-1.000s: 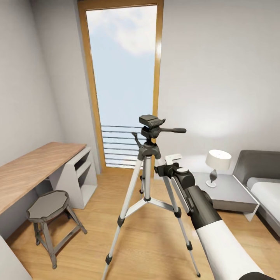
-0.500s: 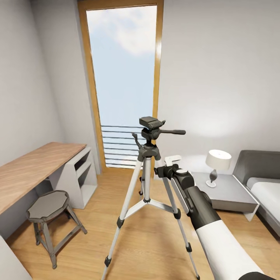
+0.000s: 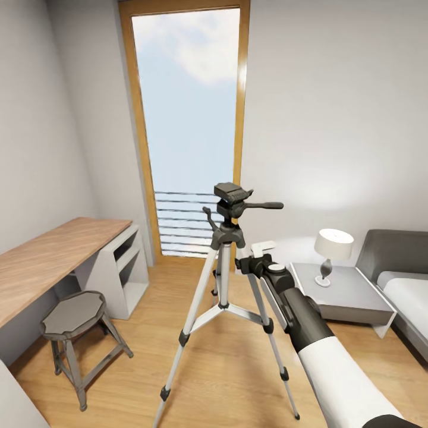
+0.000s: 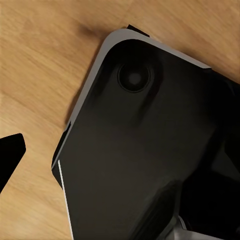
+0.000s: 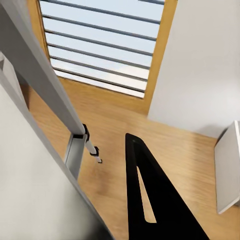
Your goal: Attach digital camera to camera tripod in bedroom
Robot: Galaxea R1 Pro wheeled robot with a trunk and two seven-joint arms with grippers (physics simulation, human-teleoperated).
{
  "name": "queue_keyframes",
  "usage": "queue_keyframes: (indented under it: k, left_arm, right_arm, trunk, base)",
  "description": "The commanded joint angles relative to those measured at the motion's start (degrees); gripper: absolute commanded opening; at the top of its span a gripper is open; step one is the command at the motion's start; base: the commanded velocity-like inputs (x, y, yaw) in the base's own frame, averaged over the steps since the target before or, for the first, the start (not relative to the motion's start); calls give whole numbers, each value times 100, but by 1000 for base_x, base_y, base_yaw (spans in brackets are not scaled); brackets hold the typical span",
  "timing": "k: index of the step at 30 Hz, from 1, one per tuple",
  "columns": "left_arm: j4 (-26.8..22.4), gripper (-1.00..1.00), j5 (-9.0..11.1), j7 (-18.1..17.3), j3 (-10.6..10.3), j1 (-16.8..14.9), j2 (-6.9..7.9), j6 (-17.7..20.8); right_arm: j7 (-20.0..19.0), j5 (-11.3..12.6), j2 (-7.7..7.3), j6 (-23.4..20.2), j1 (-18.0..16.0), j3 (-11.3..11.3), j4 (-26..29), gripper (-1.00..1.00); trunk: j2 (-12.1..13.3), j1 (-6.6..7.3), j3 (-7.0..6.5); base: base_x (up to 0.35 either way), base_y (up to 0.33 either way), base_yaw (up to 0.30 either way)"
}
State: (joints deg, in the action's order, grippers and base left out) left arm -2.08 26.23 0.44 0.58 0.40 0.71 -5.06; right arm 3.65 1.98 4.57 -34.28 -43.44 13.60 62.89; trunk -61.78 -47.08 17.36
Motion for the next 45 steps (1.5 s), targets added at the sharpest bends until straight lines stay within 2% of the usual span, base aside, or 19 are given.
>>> queue_keyframes:
  k: [1,14,26,43,44,45]
  left_arm:
    - [-12,100,14,4,4,4,0,-4]
    - [-12,100,14,6,4,3,0,-4]
    - [-12,100,14,3,4,4,0,-4]
    - [-12,100,14,6,4,4,0,-4]
    - [-12,100,14,7,4,4,0,-4]
    - [-12,100,14,5,4,4,0,-4]
  right_arm:
    - [41,21,0,-14,-4,11,-4,-100]
    - [41,24,0,38,-6,4,-157,-100]
    - [36,25,7,353,-6,-21,-600,-100]
    - [23,69,9,459,-5,-33,-680,-100]
    - [23,71,9,497,-6,-33,-681,100]
    - [22,72,9,525,-6,-33,-681,100]
  trunk:
    - [-4,0,5]
    - [-4,0,5]
    - [-4,0,5]
    - [-4,0,5]
    - [-4,0,5]
    - [-4,0,5]
  base:
    - [0,0,0]
    - [0,0,0]
    - [0,0,0]
    - [0,0,0]
    - [0,0,0]
    - [0,0,0]
